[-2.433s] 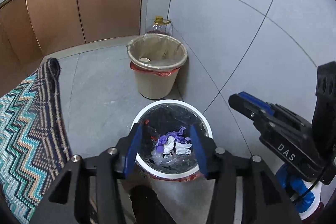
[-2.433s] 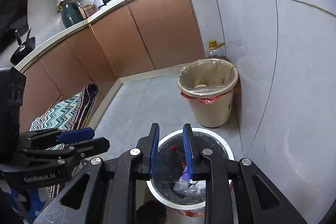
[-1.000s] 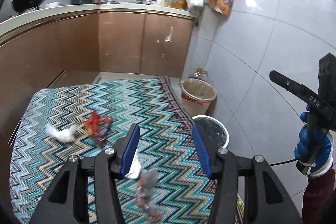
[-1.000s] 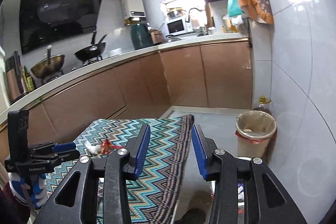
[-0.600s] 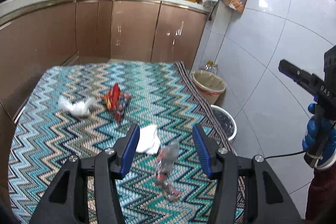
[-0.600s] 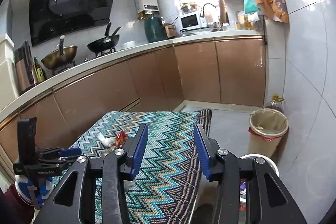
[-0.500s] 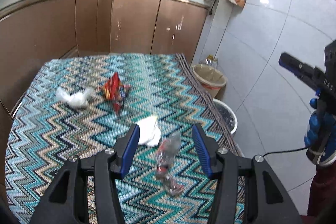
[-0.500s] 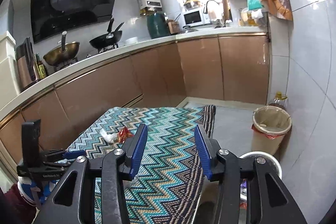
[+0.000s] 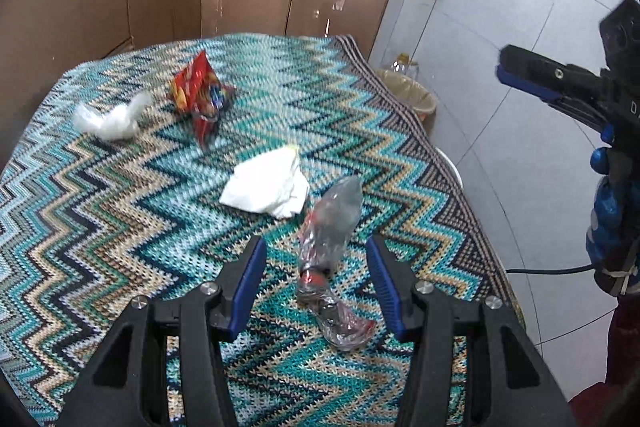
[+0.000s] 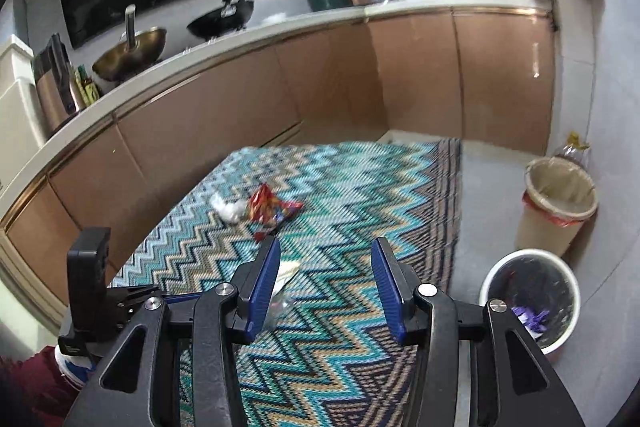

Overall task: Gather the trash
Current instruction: 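Grasp the clear plastic bottle with the left tool while the right tool grasps a white tissue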

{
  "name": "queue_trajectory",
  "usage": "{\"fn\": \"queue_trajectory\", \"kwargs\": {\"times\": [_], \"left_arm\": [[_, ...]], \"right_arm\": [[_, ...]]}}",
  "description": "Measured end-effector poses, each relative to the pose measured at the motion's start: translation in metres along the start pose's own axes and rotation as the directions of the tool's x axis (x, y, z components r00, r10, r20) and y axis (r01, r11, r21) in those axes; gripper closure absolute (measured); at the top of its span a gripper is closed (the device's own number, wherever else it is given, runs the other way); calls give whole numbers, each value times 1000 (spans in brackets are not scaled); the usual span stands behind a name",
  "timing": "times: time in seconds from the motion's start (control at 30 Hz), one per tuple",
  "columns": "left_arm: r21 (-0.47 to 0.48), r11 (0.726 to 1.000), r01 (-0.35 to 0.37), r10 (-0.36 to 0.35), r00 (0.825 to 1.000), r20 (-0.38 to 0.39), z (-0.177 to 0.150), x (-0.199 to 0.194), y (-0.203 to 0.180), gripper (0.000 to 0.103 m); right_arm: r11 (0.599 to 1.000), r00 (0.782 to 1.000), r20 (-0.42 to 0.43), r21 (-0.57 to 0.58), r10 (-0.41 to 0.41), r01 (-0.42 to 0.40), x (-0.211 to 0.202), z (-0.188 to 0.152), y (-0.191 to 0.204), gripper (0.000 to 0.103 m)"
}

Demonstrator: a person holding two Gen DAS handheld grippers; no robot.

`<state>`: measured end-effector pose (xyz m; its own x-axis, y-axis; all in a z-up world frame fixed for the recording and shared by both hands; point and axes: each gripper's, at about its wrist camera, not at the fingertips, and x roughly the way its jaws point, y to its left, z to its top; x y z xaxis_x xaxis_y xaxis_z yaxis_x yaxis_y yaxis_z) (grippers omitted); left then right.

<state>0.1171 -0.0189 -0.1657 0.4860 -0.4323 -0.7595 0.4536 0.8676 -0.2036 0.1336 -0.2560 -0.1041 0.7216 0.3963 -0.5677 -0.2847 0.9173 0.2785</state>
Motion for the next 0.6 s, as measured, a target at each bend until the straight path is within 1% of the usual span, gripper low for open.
{"fn": "queue_trajectory", "kwargs": {"times": [0.13, 0.2, 0.27, 0.37, 0.5, 0.6], "left_arm": [[1, 1000, 19, -19, 999, -36, -3, 14, 5, 54], [-3, 1000, 30, -30, 998, -48, -5, 21, 8, 59], [-11, 999, 46, -47, 997, -64, -6, 27, 12, 71], [-22, 998, 55, -56, 995, -80, -9, 36, 18, 79], [-40, 996, 78, -80, 994, -67, -11, 39, 25, 85], [-63, 993, 102, -106, 993, -51, -13, 39, 31, 86]], "right_arm": [[999, 997, -66, 6, 37, -37, 27, 1, 3, 56], [998, 993, -102, 12, 60, -59, 43, 0, 5, 56], [997, 989, -130, 13, 74, -73, 58, -1, 10, 56], [996, 980, -176, 12, 94, -93, 82, -6, 16, 56], [992, 964, -234, 12, 122, -123, 111, -11, 22, 56], [990, 951, -275, 10, 140, -143, 131, -16, 26, 56]]}}
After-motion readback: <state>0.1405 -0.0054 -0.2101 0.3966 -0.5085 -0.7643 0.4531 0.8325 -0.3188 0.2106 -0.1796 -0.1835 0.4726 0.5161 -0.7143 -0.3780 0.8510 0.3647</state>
